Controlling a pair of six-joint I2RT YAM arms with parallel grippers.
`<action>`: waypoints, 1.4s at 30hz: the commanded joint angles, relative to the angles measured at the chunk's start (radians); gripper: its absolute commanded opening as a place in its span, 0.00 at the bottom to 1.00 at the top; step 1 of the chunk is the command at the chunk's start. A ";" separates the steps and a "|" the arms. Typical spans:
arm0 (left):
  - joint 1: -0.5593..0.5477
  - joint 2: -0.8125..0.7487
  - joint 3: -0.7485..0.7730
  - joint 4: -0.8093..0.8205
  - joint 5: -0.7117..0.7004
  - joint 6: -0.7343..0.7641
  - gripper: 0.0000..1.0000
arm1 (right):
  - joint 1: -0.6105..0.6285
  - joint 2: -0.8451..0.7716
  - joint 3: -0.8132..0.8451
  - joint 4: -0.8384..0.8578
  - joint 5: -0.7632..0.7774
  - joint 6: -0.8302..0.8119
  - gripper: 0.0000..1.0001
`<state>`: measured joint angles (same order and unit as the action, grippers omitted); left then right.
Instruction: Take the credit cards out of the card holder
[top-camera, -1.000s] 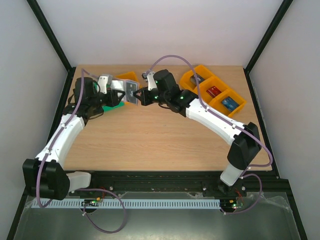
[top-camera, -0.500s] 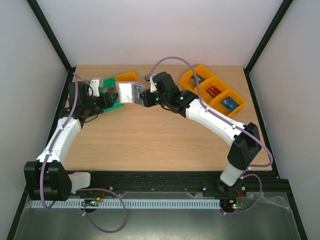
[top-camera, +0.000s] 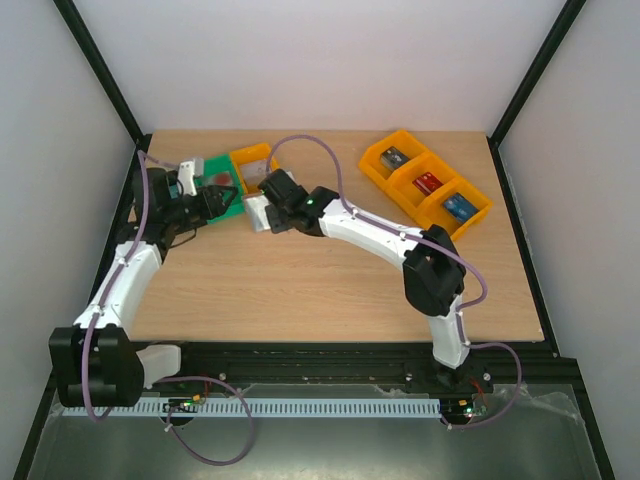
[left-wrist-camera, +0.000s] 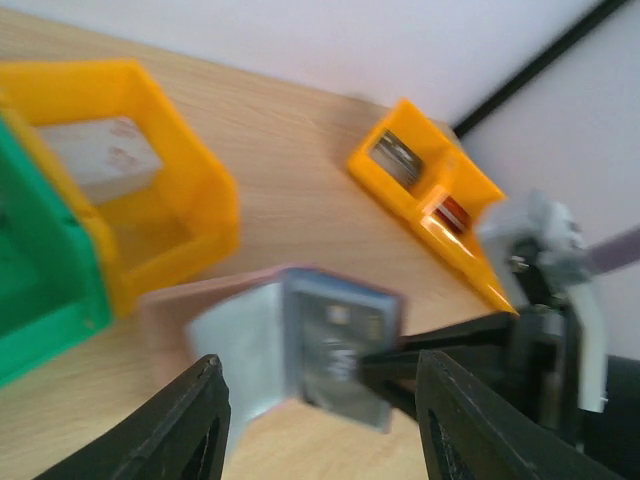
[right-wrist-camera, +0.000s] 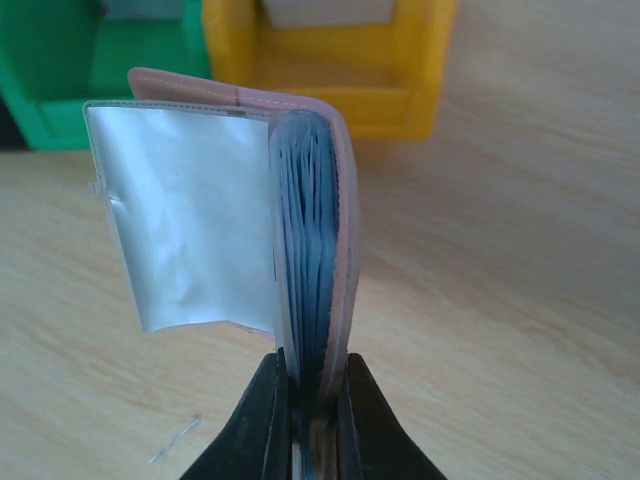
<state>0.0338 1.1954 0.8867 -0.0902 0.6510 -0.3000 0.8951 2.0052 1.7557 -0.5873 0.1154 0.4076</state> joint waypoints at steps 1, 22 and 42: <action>-0.046 -0.009 -0.070 0.139 0.194 -0.126 0.52 | 0.012 -0.015 0.037 0.041 -0.116 0.013 0.01; -0.071 0.018 -0.187 0.296 0.195 -0.233 0.44 | -0.092 -0.271 -0.232 0.368 -0.604 -0.035 0.02; -0.138 -0.004 -0.146 0.329 0.425 -0.184 0.34 | -0.137 -0.437 -0.378 0.475 -0.927 -0.209 0.02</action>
<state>-0.0917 1.2041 0.6987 0.2916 1.0321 -0.5541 0.7395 1.6333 1.3819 -0.2398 -0.6567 0.2237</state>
